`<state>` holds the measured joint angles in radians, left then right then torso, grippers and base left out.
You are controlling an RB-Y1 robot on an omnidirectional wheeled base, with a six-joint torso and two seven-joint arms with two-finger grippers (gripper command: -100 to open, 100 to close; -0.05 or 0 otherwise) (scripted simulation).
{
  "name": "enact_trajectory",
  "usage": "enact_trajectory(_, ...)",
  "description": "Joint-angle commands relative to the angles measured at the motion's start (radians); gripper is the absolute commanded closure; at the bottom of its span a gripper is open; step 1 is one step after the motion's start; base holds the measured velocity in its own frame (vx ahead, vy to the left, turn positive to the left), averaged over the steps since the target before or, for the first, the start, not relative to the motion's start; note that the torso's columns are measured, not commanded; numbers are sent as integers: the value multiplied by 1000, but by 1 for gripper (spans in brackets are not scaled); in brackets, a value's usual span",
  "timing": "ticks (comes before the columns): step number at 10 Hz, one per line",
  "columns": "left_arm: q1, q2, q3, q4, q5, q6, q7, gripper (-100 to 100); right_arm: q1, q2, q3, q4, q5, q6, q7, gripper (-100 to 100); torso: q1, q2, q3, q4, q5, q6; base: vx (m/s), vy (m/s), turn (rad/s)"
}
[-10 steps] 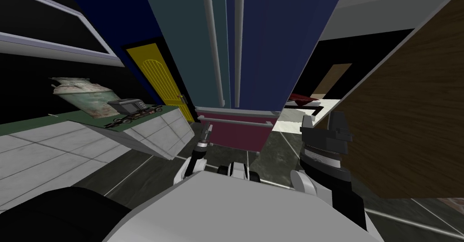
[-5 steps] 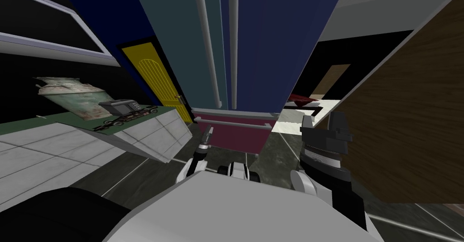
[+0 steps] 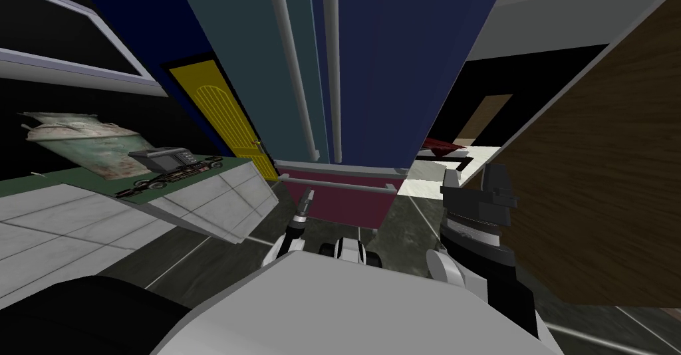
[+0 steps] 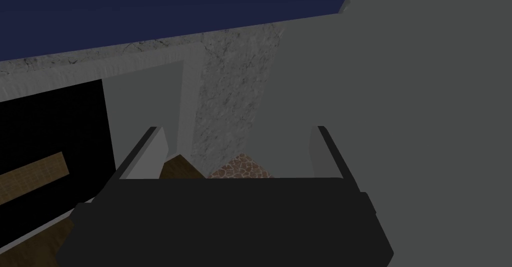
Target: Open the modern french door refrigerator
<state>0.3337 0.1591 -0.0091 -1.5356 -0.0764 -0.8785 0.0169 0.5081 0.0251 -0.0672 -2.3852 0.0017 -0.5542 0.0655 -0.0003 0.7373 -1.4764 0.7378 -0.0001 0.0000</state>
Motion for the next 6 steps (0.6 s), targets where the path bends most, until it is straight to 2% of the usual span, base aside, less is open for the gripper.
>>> enact_trajectory(1,-19,-1,-2,78,-4,-51,-5,-100,0,0,0,0,0,0,0,0,1,0,0,0,0,0,109,-59,-12)
enact_trajectory(2,-19,-1,-2,85,-4,-51,-5,-100,0,0,0,0,0,0,0,0,1,0,0,0,0,0,79,-42,-3)
enact_trajectory(5,-43,-9,-5,184,-8,-113,-12,-100,0,0,0,0,0,0,0,0,0,1,1,0,0,0,74,-55,-13)
enact_trajectory(6,-43,-9,-5,194,-8,-113,-12,-100,0,0,0,0,0,0,0,0,-1,-1,0,0,0,0,75,-50,-1)
